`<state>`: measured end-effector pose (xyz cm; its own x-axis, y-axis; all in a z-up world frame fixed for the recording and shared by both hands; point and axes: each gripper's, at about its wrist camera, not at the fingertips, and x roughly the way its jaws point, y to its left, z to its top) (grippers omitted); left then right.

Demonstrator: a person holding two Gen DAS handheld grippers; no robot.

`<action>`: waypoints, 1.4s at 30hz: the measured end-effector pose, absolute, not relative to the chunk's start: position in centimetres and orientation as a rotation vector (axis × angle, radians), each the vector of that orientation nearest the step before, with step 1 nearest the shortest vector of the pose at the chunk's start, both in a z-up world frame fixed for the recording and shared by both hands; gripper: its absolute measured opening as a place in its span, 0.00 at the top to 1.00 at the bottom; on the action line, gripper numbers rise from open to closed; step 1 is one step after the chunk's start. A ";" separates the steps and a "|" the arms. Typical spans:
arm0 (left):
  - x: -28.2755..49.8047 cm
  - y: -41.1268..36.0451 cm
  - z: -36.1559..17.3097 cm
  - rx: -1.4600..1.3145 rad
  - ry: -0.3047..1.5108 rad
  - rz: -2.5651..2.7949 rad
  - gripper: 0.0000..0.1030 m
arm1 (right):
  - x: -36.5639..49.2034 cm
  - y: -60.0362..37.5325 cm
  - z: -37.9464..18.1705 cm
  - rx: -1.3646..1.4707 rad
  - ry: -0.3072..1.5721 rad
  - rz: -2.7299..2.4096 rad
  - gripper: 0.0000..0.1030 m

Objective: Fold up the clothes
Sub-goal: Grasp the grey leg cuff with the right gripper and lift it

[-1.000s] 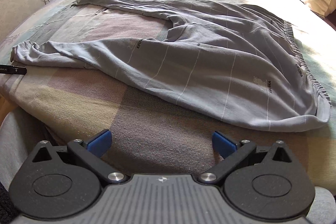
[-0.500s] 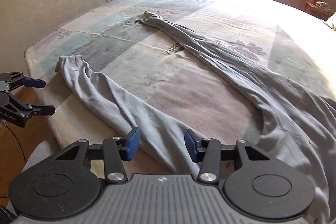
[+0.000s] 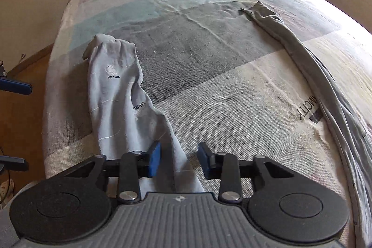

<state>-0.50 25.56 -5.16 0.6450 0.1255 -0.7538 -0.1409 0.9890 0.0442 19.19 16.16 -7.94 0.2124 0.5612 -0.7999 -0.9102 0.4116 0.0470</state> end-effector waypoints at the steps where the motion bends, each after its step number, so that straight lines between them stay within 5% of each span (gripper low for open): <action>1: -0.5 25.7 -5.2 -0.024 0.857 0.151 0.01 | 19.0 16.3 -7.8 -0.506 0.847 1.086 0.97; 14: -1.3 25.6 -5.6 -0.049 0.872 0.132 0.00 | 11.4 13.8 -2.5 -0.430 0.836 1.279 0.96; 23: -2.0 26.1 -5.4 -0.086 0.874 0.113 0.00 | 8.3 13.2 -5.5 -0.442 0.996 1.350 0.90; 29: -1.6 26.2 -5.8 -0.062 0.892 0.084 0.00 | 10.8 12.8 -3.5 -0.278 0.957 1.330 0.78; 42: 0.0 30.2 -5.8 -0.012 0.884 0.109 0.01 | 19.3 18.3 -6.7 -0.014 1.059 1.260 0.77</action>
